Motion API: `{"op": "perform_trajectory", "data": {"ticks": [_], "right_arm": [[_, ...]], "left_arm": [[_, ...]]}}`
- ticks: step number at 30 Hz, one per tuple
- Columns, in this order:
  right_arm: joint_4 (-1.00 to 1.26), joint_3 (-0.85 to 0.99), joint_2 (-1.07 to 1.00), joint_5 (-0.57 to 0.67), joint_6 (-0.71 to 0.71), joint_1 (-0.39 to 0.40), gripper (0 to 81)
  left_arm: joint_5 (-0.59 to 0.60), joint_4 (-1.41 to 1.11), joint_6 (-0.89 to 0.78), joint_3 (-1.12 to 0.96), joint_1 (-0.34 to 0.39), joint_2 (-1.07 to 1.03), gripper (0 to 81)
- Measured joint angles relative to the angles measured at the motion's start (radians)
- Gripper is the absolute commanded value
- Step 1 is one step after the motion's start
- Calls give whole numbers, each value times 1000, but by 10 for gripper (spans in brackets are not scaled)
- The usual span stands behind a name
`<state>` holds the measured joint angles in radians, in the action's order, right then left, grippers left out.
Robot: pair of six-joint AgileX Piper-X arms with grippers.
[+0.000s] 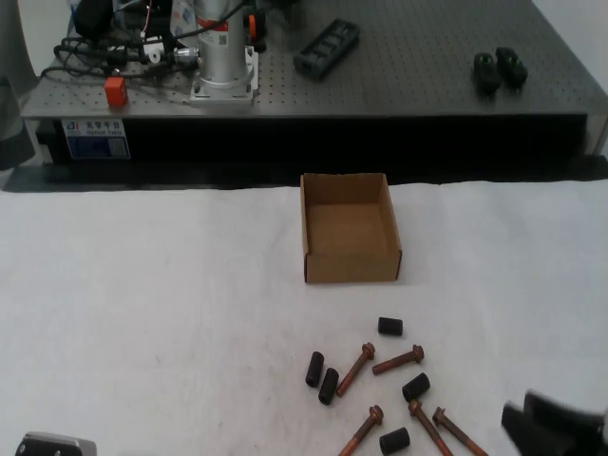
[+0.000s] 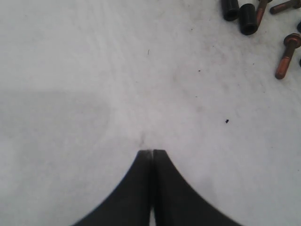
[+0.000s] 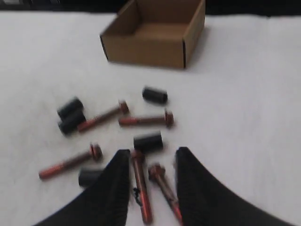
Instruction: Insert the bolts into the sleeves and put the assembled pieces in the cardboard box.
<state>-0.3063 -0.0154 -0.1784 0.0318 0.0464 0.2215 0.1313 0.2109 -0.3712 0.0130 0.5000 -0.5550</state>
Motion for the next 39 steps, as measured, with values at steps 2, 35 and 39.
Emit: {"op": "perform_trajectory", "data": {"ticks": [2, 35, 39], "right_arm": [[115, 0, 0, 0, 0, 0, 249], [401, 26, -83, 338, 561, 0, 249], [393, 103, -206, 368, 498, 0, 249]], "left_arm": [[0, 0, 0, 0, 0, 0, 6], [0, 0, 0, 0, 0, 0, 6], [0, 0, 0, 0, 0, 0, 6]]}}
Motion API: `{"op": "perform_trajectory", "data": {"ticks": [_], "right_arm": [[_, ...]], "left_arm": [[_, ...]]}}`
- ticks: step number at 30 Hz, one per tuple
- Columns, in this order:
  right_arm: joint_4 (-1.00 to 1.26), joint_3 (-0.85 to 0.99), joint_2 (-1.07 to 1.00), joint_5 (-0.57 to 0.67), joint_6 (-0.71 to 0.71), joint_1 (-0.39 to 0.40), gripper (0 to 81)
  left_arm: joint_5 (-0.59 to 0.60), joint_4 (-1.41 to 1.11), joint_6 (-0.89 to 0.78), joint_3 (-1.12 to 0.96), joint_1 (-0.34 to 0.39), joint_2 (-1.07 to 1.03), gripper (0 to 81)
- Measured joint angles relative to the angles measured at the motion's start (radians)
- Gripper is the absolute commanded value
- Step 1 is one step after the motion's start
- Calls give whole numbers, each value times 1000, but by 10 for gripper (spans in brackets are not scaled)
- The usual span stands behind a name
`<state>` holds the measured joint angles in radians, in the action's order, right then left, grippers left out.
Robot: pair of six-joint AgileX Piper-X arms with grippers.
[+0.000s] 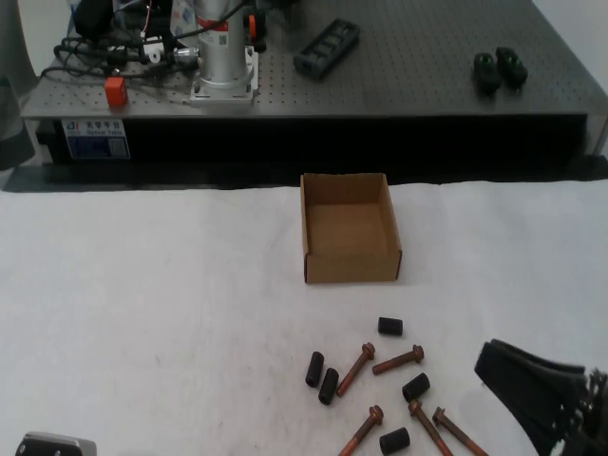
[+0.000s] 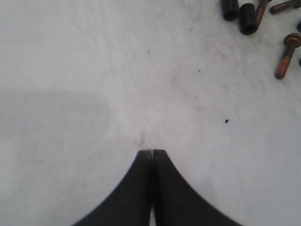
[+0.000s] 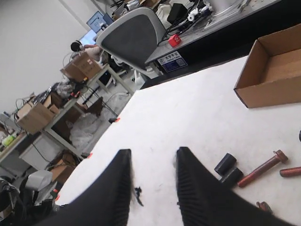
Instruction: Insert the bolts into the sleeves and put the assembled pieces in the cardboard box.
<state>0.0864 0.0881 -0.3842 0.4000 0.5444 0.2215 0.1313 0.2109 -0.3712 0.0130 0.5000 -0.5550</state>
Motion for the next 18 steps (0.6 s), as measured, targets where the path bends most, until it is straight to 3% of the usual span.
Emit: {"op": "perform_trajectory", "data": {"ticks": [9, 18], "right_arm": [[-15, 179, -376, 67, -82, 0, 249], [-69, 197, -561, 76, -85, 0, 249]], "left_arm": [[0, 0, 0, 0, 0, 0, 6], [0, 0, 0, 0, 0, 0, 6]]}}
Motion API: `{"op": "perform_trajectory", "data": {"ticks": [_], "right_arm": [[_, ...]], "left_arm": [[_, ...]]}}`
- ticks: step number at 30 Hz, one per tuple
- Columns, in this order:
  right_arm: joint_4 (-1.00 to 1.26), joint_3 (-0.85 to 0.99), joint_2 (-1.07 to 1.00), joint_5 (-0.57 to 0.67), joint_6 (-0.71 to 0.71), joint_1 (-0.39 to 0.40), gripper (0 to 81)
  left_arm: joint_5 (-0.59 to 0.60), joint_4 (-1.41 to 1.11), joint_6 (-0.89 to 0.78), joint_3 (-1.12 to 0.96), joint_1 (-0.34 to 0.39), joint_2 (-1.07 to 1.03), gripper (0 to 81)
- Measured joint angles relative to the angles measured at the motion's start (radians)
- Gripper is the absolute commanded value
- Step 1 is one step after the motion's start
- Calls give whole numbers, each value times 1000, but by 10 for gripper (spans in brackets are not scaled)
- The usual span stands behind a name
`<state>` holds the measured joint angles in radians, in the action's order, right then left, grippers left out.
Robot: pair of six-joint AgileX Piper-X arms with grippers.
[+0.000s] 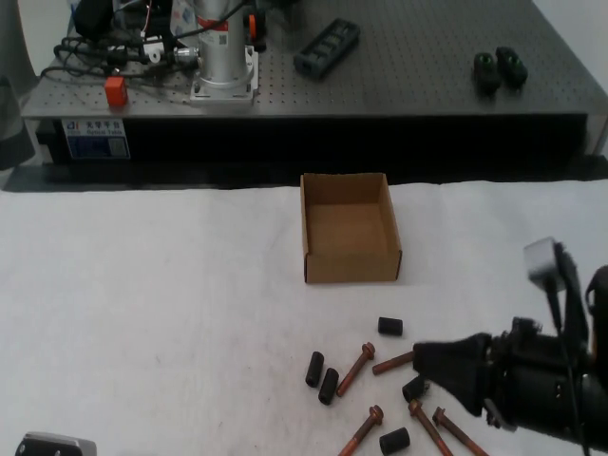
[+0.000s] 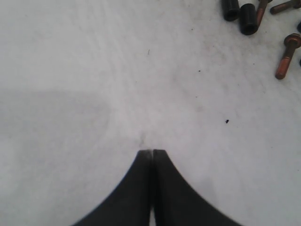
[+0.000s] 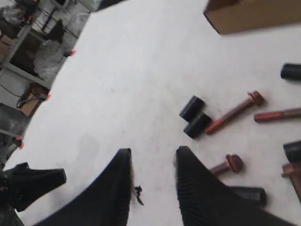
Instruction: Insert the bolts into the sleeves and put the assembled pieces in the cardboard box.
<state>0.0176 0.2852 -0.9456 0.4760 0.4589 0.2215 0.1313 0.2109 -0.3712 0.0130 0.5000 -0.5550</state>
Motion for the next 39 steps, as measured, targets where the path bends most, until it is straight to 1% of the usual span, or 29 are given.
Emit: {"op": "perform_trajectory", "data": {"ticks": [8, 10, 11, 12, 13, 16, 18, 20, 22, 23, 27, 31, 36, 39], "right_arm": [[-57, 0, -40, 5, 0, 0, 249], [-58, 0, -40, 67, 22, 0, 249], [-51, 0, -40, 129, 41, 0, 249], [-40, 0, -40, 161, 70, 0, 249], [11, 0, -40, 236, 158, 0, 249], [149, 0, -40, 400, 306, 0, 249], [310, 0, -40, 492, 431, 2, 249], [494, 0, -40, 541, 571, 2, 249], [720, 0, -40, 559, 706, 2, 249], [932, 1, -40, 555, 839, 2, 249], [1187, 2, -35, 562, 1030, 2, 249], [1216, 4, -27, 590, 1055, 2, 244], [1222, 31, -10, 613, 1062, 2, 199], [1224, 70, 4, 624, 1056, 2, 199]], "left_arm": [[0, 0, 0, 0, 0, 0, 6], [0, 0, 0, 0, 0, 0, 6], [0, 0, 0, 0, 0, 0, 6], [0, 0, 0, 0, 0, 0, 6], [0, 0, 0, 0, 0, 0, 6], [0, 0, 0, 0, 0, 0, 6], [0, 0, 0, 0, 0, 0, 6], [0, 0, 0, 0, 0, 0, 6], [0, 0, 0, 0, 0, 0, 6], [0, 0, 0, 0, 0, 0, 6], [0, 0, 0, 0, 0, 0, 6], [0, 0, 0, 0, 0, 0, 6], [0, 0, 0, 0, 0, 0, 6], [0, 0, 0, 0, 0, 0, 6]]}}
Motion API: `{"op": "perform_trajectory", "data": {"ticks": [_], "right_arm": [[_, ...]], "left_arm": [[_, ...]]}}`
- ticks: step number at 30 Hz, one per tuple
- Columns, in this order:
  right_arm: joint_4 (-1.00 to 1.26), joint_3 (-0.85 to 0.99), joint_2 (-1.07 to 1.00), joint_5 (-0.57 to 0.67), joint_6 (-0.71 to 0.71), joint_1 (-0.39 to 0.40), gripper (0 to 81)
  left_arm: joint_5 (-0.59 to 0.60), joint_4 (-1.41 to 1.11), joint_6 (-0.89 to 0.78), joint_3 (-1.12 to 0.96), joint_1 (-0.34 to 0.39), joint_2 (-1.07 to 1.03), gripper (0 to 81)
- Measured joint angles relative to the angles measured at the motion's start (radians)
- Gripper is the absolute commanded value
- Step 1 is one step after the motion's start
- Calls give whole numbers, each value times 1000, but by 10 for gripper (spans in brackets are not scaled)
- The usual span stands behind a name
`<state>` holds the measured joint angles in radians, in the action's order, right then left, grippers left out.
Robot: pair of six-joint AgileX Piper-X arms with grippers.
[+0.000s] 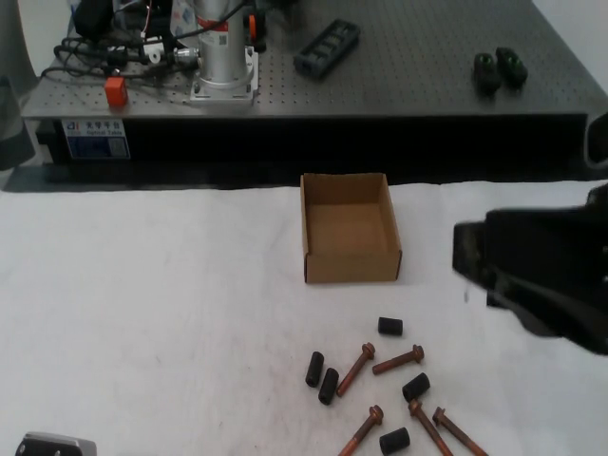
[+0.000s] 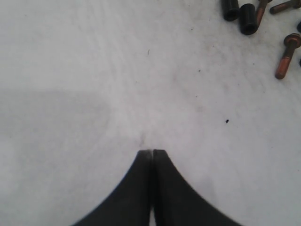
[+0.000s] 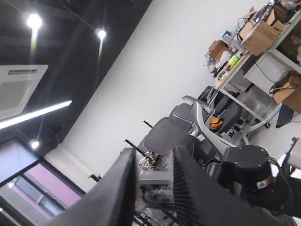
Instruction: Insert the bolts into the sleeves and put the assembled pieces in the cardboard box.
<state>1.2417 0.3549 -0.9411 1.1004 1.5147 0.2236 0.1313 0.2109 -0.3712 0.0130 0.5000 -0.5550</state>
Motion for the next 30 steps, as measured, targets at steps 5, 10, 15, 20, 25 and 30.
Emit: {"op": "perform_trajectory", "data": {"ticks": [5, 10, 15, 20, 25, 30], "right_arm": [[-101, 18, 3, 19, -97, 0, 200], [-330, 19, 3, 11, -288, 0, 200], [-856, 19, -1, -272, -782, 0, 200], [-1331, 66, -31, -754, -1357, 0, 227], [-1565, 156, -99, -980, -1671, 0, 293], [-1754, 267, -220, -1078, -1826, 0, 294]], "left_arm": [[0, 0, 0, 0, 0, 0, 6], [0, 0, 0, 0, 0, 0, 6], [0, 0, 0, 0, 0, 0, 6], [0, 0, 0, 0, 0, 0, 6], [0, 0, 0, 0, 0, 0, 6], [0, 0, -7, 0, 0, 0, 6]]}}
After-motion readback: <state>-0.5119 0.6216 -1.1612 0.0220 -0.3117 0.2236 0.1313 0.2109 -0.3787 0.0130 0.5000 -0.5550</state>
